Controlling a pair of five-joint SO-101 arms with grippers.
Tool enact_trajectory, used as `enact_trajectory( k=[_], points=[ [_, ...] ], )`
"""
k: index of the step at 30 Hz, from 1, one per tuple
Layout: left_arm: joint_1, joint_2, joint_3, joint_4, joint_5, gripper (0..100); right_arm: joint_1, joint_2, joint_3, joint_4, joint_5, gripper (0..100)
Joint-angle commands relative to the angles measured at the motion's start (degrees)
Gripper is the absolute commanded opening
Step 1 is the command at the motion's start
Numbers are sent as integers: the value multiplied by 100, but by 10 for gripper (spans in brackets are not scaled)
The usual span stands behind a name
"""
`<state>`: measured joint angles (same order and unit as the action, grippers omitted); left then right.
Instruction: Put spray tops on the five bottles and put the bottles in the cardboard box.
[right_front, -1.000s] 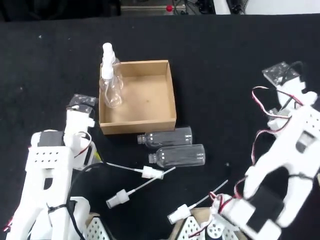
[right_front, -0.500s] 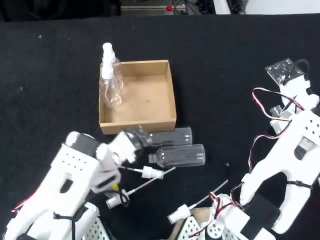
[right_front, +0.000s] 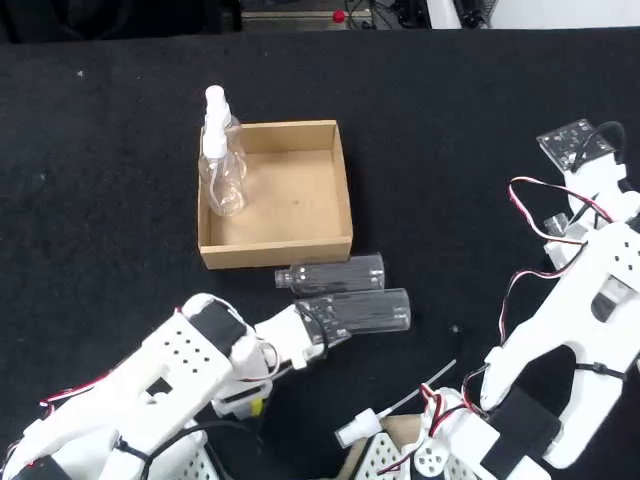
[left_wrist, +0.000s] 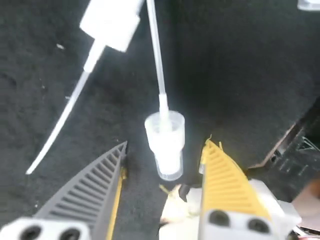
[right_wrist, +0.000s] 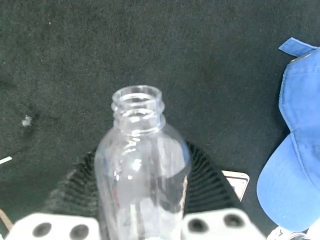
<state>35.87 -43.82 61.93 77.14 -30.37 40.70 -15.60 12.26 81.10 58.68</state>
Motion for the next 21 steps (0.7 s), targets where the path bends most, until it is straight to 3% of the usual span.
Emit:
enact_trajectory(
  k=[1,13,17,21],
  points=[
    [92,0,330,-501,44,215,132,-347,-75,-18,158,11],
    [119,-53,796,-914,53,204,141,-347,-75,-18,176,11],
    [127,-53,760,-905,53,98,141,-347,-75,-18,193,11],
    [356,-53,769,-888,53,98,123,-347,-75,-18,193,11]
  ],
)
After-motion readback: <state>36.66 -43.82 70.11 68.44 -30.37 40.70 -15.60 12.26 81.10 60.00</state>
